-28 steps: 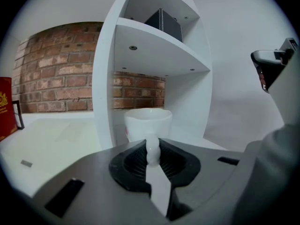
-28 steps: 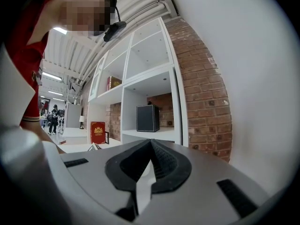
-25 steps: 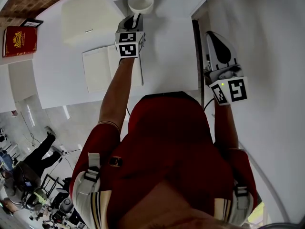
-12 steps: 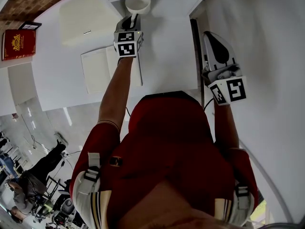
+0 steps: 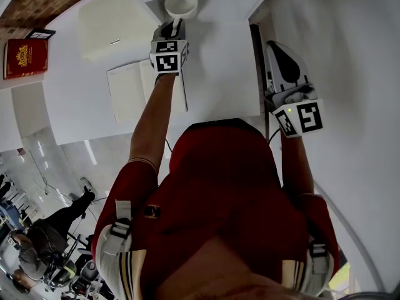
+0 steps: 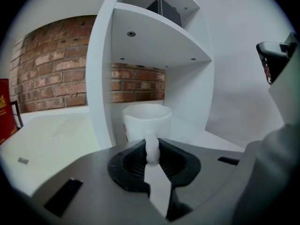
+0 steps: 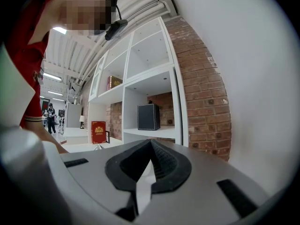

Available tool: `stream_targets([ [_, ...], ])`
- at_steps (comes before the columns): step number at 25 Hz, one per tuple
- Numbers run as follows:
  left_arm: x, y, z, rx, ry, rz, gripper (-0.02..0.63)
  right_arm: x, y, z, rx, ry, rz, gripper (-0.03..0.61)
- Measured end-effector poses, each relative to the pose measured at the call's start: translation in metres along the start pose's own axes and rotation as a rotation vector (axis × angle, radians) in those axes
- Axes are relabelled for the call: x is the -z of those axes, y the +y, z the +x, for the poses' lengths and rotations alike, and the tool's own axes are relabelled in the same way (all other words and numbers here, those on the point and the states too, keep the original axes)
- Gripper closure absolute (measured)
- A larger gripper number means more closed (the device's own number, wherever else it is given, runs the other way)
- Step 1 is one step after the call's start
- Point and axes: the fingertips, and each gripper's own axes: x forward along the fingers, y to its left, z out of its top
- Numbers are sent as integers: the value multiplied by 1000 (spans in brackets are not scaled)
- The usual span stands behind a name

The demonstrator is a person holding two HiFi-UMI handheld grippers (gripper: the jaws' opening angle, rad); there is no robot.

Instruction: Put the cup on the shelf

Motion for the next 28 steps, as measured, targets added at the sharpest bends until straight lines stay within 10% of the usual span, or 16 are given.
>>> stream_targets([
  [28,-23,-5,-52,-27,-89,6,474,-2,14,-1,-60,-39,17,581],
])
